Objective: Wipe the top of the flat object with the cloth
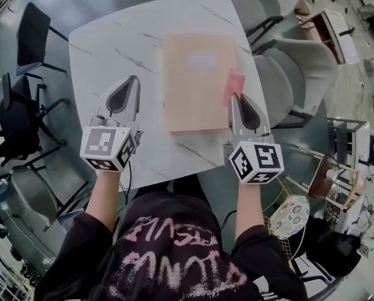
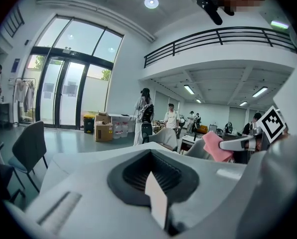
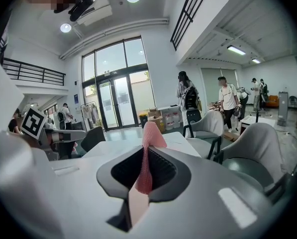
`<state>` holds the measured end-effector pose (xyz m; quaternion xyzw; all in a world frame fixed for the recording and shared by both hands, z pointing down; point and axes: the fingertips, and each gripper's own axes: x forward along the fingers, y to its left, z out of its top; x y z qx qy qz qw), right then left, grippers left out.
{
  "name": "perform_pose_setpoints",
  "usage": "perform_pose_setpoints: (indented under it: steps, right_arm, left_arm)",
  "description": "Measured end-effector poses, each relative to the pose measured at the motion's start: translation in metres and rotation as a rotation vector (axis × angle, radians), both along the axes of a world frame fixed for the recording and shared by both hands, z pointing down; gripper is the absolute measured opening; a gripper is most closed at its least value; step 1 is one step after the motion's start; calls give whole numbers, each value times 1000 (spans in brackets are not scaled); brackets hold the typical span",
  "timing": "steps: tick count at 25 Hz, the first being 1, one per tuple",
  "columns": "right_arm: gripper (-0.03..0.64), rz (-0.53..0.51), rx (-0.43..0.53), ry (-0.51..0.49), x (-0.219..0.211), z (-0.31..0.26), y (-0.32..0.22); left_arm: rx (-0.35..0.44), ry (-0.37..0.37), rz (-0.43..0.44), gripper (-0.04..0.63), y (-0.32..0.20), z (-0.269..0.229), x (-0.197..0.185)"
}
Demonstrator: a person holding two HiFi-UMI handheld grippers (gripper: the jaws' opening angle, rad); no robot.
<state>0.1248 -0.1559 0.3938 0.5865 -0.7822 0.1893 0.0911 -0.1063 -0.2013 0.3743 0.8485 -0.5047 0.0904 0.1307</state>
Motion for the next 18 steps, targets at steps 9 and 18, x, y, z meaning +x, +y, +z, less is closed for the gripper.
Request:
perform_pose_setpoints:
  steps: [9,18]
  right_arm:
    - [46,-6,-33,-10,-2,21,2]
    - [47,-14,-56,-13,-4,35,0]
  left_arm:
    - [-20,-16,-6,2,2,20,-1]
    - [-34,-20,-6,2,0,33,0]
